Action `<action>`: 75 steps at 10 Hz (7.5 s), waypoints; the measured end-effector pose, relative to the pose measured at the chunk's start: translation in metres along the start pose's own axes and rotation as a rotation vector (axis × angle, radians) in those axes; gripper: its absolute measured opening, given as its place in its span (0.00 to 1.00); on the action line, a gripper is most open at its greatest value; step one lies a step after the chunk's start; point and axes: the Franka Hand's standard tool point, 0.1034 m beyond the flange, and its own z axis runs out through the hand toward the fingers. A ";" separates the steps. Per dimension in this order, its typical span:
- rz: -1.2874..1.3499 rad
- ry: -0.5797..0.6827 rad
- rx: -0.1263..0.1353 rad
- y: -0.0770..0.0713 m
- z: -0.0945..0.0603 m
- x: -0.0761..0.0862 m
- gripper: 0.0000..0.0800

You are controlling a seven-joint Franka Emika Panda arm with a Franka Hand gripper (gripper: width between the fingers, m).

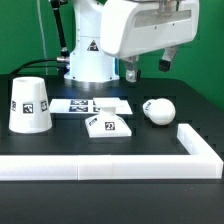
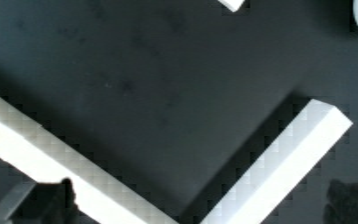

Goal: Assemble lamp

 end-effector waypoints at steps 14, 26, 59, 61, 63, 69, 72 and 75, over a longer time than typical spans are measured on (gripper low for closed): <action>0.074 0.104 -0.076 0.009 0.039 -0.067 0.87; 0.573 0.124 0.004 -0.016 0.079 -0.104 0.87; 0.601 0.264 -0.014 -0.015 0.088 0.040 0.67; 0.601 0.264 -0.014 -0.015 0.088 0.040 0.67; 0.601 0.264 -0.014 -0.015 0.088 0.040 0.67; 0.583 0.268 -0.019 -0.012 0.087 0.041 0.85; 0.518 0.256 -0.036 -0.020 0.070 0.008 0.87; 0.485 0.239 -0.046 -0.041 0.051 -0.036 0.87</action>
Offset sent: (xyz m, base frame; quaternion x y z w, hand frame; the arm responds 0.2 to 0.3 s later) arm 0.0000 0.0000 0.0000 0.0000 0.0000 0.0000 1.0000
